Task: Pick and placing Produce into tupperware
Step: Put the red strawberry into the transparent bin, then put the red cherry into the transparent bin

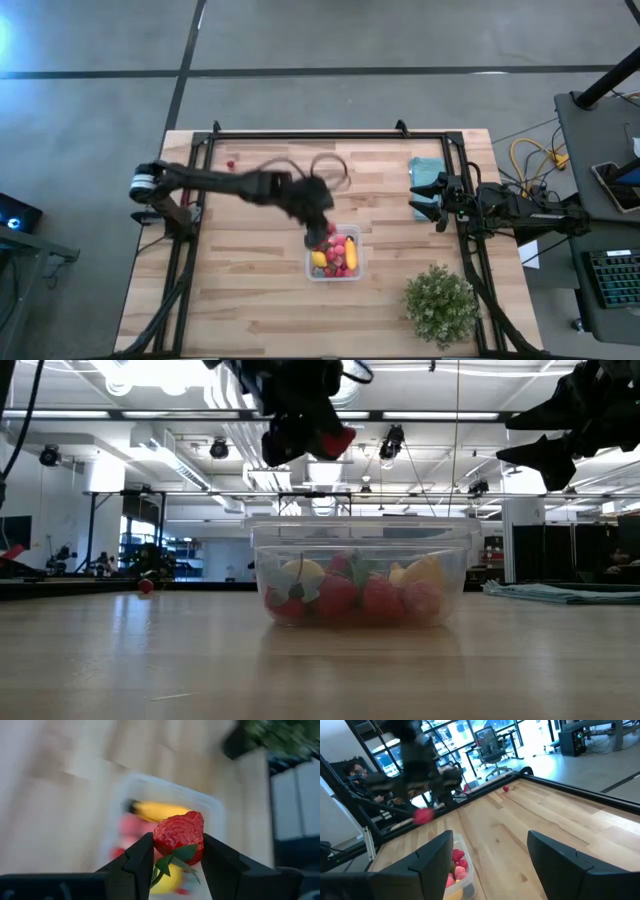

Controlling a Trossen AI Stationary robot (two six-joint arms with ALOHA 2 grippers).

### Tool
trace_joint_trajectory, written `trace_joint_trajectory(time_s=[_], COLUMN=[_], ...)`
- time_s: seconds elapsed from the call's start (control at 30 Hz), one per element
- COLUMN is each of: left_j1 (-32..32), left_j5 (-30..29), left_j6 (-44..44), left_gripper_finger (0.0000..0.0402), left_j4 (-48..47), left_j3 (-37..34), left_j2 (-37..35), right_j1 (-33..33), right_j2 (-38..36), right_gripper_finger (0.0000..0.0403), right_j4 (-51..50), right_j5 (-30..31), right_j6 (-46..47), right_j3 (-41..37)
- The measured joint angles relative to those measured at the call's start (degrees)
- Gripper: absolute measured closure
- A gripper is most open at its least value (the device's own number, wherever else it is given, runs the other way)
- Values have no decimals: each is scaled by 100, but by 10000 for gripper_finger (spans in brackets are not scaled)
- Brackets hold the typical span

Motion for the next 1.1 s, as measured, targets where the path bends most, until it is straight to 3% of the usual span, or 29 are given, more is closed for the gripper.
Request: trace_joint_trajectory(time_s=[0.13,0.3,0.4,0.67,0.8,0.93,1.1], left_j1=[-574,-960,-999,-835,-507,50,1206], left_j5=[-30,-722,-740,-760,-1299,-2042,-2186], left_j6=[-692,-1801,-2445,-2808,-2942,-2772,-2249], left_gripper_finger=[274,261,228,138,131,130,130], left_j4=[-13,195,370,248,-1000,-2881,-4052], left_j3=[-10,-18,0,49,187,258,32], left_j2=[295,745,908,829,546,199,-255], right_j1=[-1,0,-1,-2,-1,-2,-2], right_j2=[-1,1,-1,0,1,-1,1], right_gripper_finger=[155,151,153,153,149,152,156], right_j4=[2,2,2,2,4,13,0], right_j5=[1,0,1,-1,-1,-3,-8], right_j6=[1,1,1,1,1,1,1], right_j3=[0,0,0,0,0,0,2])
